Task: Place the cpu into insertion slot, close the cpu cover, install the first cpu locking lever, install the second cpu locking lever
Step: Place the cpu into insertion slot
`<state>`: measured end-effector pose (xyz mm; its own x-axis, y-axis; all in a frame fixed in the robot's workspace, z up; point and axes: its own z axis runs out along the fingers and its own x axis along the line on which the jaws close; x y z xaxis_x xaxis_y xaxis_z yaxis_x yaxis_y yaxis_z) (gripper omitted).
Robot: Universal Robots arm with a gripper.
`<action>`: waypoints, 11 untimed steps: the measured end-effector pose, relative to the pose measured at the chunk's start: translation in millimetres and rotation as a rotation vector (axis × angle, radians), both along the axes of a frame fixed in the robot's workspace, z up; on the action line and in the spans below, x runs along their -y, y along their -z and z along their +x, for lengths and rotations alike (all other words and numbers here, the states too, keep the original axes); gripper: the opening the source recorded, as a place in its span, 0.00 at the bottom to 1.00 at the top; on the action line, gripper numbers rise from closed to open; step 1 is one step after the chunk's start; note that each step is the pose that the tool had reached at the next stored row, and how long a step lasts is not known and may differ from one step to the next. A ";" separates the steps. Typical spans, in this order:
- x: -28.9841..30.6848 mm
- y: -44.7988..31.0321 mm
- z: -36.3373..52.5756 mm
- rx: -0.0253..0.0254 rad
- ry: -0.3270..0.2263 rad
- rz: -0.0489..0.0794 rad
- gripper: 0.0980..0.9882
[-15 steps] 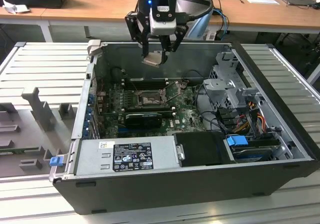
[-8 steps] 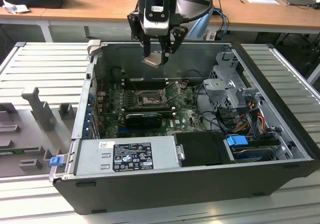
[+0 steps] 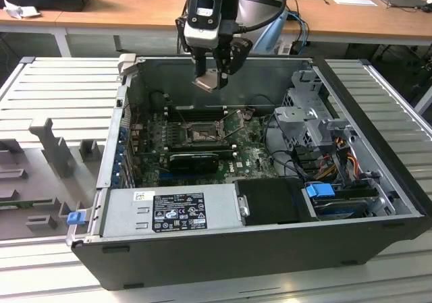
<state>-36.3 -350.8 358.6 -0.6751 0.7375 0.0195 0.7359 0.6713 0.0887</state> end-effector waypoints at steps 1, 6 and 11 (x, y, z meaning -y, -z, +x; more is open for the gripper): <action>0.0 0.4 0.0 0.0000 0.050 0.000 0.48; 0.0 1.1 0.0 0.0000 0.168 0.000 0.48; 0.0 1.8 0.0 -0.0001 0.278 0.000 0.48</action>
<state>-36.3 -350.7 356.8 -0.4467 0.8945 0.0195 0.8919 0.4435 0.0886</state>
